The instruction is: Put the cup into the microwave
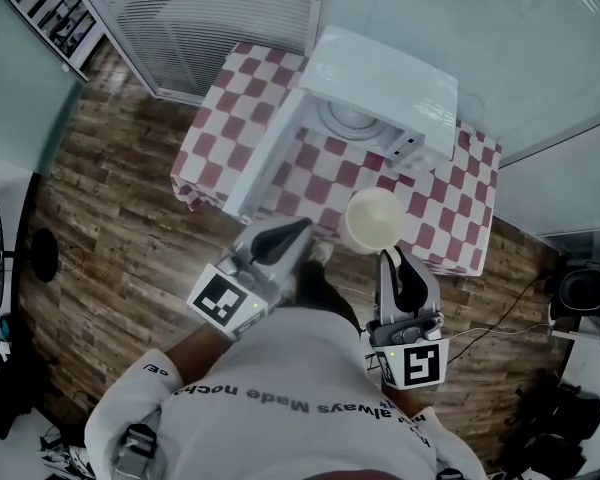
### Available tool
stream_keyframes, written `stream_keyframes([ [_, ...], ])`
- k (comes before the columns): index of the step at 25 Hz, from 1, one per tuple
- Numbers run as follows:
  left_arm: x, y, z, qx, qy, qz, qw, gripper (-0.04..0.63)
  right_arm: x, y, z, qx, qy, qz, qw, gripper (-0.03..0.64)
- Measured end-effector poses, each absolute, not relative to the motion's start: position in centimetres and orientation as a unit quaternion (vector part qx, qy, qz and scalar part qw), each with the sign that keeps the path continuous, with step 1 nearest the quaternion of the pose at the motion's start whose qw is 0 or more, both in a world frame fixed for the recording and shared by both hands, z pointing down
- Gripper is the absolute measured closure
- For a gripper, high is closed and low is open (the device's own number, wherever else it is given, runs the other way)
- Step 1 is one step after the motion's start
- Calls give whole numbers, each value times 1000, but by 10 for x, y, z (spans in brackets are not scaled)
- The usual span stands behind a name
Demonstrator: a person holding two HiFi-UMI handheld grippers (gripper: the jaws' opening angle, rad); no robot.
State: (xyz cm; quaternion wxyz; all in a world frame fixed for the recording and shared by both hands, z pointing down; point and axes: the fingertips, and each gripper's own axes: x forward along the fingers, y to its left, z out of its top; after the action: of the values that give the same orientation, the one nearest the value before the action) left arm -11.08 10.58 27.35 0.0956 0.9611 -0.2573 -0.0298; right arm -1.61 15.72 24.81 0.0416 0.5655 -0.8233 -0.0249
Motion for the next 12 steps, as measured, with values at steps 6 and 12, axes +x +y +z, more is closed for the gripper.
stream_keyframes([
  [6,-103,81,278,962,-256,-23,90,592,-7,132,249,567,-822,-24,41,575],
  [12,-77,44,275,963,-254,-29,90,592,17,98,251,569,-821,-25,41,575],
])
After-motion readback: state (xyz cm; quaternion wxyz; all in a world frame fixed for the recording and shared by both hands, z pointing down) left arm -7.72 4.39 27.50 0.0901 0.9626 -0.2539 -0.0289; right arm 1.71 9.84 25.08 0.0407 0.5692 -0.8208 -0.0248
